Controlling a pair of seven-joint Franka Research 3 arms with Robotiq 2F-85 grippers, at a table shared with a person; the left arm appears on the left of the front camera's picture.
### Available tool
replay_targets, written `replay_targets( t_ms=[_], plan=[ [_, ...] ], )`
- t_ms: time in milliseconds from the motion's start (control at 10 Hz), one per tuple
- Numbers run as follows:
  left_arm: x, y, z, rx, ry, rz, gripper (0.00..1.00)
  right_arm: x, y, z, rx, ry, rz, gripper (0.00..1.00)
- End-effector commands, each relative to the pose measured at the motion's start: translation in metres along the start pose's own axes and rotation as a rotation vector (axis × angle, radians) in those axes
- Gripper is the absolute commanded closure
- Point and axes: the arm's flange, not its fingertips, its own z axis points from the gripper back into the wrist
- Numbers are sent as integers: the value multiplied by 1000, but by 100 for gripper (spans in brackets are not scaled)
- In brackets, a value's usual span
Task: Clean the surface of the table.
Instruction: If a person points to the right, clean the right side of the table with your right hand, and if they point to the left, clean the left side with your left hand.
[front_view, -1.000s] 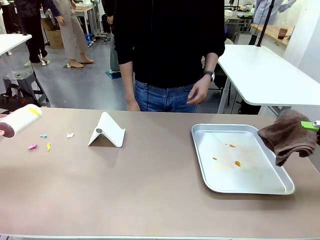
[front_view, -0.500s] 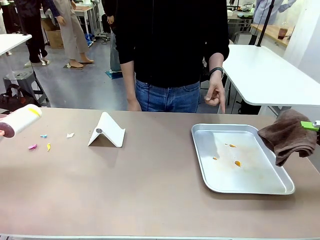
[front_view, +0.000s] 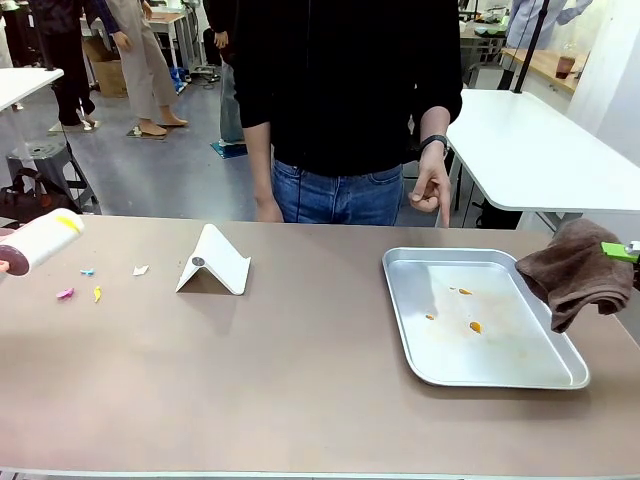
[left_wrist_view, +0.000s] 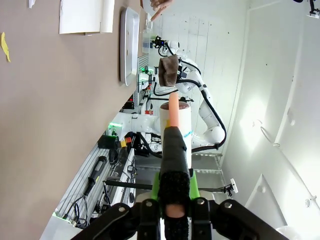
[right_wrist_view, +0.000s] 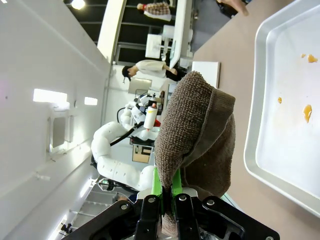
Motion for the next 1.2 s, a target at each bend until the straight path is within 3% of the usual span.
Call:
replay_targets(
  t_ms=[0,300,500,700,1100],
  plan=[
    [-8,-6,5,-6,10,-12,100,0,0,0,0,0,0,92],
    [-8,-6,5,-6,10,-12,100,8,14,-42,-285,125,54,92],
    [-8,-6,5,-6,10,-12,100,23,16,-76,-606,165,80,92],
    [-8,-6,5,-6,10,-12,100,42,22,-103,-838,220,111,92],
    [-8,-6,5,-6,10,-12,100,76,25,-124,-1134,278,156,92]
  ],
)
